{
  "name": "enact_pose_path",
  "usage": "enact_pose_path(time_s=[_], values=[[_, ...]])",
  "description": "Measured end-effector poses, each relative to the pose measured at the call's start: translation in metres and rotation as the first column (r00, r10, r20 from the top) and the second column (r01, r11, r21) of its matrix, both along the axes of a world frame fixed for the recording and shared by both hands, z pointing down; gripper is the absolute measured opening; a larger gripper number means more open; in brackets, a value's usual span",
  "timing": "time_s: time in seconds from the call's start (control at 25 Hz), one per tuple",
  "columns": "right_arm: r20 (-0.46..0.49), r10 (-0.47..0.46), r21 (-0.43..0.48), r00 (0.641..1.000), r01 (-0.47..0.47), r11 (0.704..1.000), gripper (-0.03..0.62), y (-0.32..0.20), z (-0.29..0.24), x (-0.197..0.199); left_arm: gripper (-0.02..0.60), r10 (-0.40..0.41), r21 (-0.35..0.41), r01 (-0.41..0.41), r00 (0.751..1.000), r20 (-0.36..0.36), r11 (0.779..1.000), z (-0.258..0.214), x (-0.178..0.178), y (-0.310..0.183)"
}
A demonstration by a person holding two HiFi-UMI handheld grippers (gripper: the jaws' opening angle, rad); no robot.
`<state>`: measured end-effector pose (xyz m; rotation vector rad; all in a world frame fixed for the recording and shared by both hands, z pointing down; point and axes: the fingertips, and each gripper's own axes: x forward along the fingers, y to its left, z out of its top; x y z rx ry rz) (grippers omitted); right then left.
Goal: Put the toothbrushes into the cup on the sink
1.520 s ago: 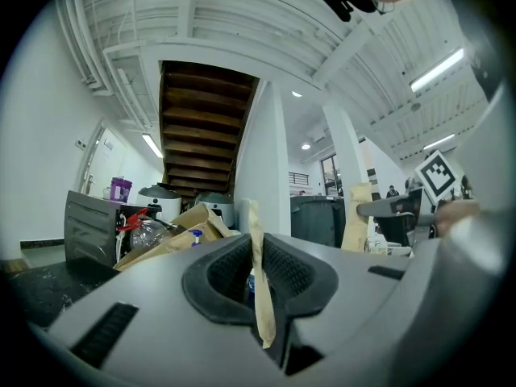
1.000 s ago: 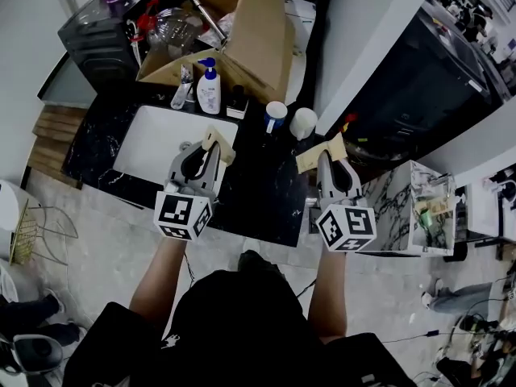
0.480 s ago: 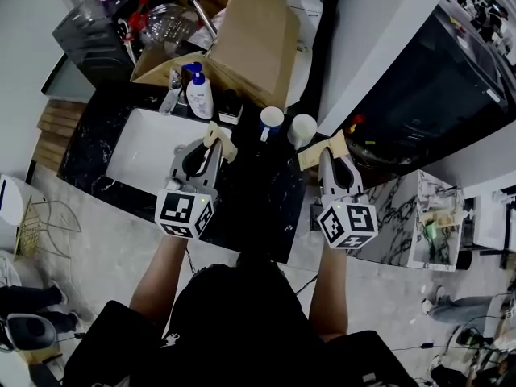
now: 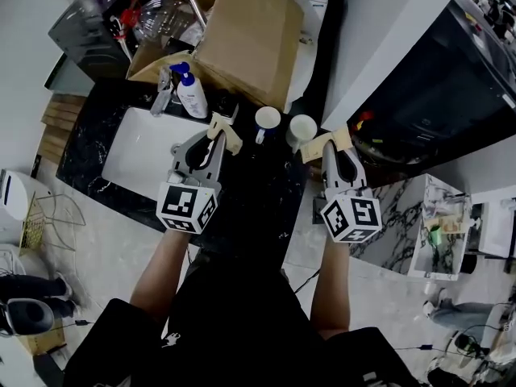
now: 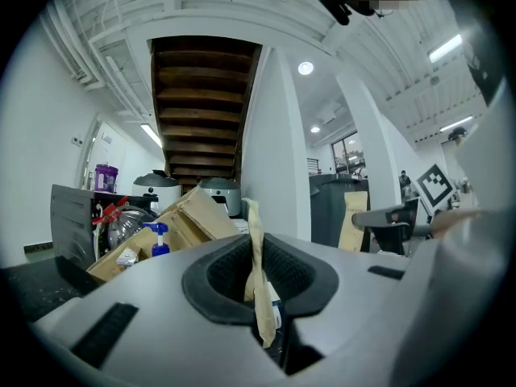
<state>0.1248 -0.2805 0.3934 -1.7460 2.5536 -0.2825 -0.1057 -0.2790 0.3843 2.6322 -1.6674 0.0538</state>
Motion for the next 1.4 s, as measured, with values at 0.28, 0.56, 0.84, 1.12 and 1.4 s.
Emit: enact_pose_path(time_s=[0.28,0.56,0.84,1.12,1.4], values=[[0.027,0.011,0.002,1.000,-0.011,1.000,0.023,-0.011,0.001,0.010,0.041,0.028,0.016,-0.028,1.000,0.007,0.999,-0.008,0.017,-0.019],[0.044,0.025,-0.003,0.999,-0.025,1.000,0.023,-0.016,0.003,-0.002,0.041,0.079,0.024,-0.079,0.997,-0.009,0.997,-0.014,0.028,-0.045],[0.050,0.054,-0.010,0.997,-0.053,0.999,0.023,-0.026,0.005,-0.006,0.041,0.134,-0.024,-0.135,0.990,-0.047,0.991,-0.001,0.049,-0.075],[0.053,0.091,-0.010,0.994,-0.091,0.996,0.023,-0.034,0.004,0.000,0.041,0.169,-0.033,-0.172,0.983,-0.078,0.985,0.003,0.063,-0.097],[0.046,0.121,-0.031,0.992,-0.120,0.992,0.023,-0.035,0.012,0.003,0.041,0.172,-0.068,-0.179,0.980,-0.102,0.982,0.023,0.066,-0.114]])
